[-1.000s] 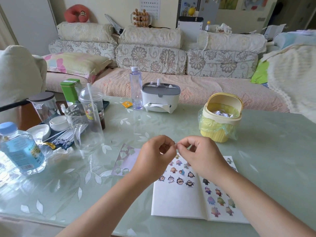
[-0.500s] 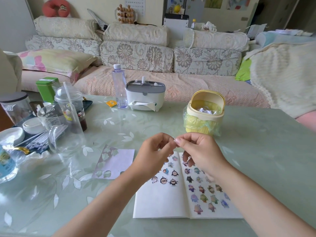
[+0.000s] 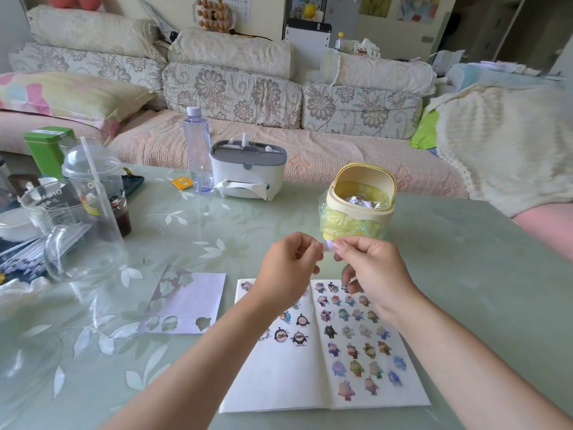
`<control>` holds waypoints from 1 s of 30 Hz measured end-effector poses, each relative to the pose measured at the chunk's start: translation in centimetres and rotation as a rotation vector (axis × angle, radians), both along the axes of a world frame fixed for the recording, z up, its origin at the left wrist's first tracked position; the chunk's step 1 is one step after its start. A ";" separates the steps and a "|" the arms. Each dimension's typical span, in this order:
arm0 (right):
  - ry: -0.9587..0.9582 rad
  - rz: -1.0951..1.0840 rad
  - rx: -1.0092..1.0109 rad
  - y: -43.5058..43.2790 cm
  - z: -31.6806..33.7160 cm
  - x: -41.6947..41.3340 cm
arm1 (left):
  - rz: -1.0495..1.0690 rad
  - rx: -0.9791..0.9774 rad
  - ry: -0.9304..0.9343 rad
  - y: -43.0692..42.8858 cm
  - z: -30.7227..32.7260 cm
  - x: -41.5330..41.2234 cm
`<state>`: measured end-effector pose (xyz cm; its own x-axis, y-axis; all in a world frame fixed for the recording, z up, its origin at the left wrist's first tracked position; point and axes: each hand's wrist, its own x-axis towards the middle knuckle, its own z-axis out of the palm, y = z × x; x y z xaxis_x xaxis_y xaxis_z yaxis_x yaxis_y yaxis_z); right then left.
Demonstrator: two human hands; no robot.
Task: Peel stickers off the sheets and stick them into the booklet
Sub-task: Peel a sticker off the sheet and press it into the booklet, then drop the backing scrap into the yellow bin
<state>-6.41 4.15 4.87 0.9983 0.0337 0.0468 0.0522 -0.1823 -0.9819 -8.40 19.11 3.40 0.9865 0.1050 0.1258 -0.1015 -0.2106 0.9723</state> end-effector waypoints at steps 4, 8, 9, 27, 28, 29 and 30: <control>-0.076 -0.126 -0.097 -0.2 0.2 2.2 | 0.047 0.146 -0.024 0.9 -0.5 1.2; -0.242 -0.258 -0.261 0.1 1.6 6.0 | 0.066 0.133 -0.014 2.0 -0.7 2.7; -0.275 -0.304 -0.313 0.2 2.0 7.3 | 0.065 0.111 -0.008 2.1 -0.7 2.9; -0.028 0.043 -0.486 3.9 2.6 2.4 | 0.158 0.199 -0.169 5.6 -0.9 0.2; 0.062 0.090 -0.430 4.4 2.3 0.9 | 0.163 0.289 -0.206 5.9 -1.1 -0.1; 0.138 0.116 -0.356 4.8 2.0 -0.3 | 0.170 0.374 -0.248 6.2 -1.4 -0.5; 0.198 0.127 -0.285 5.1 1.8 -1.1 | 0.178 0.447 -0.299 6.5 -1.7 -0.9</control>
<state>-7.53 9.22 6.65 0.9741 0.1420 -0.1757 -0.0937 -0.4539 -0.8861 -9.29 25.64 1.70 0.8731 0.1392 0.4672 -0.2835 -0.6347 0.7188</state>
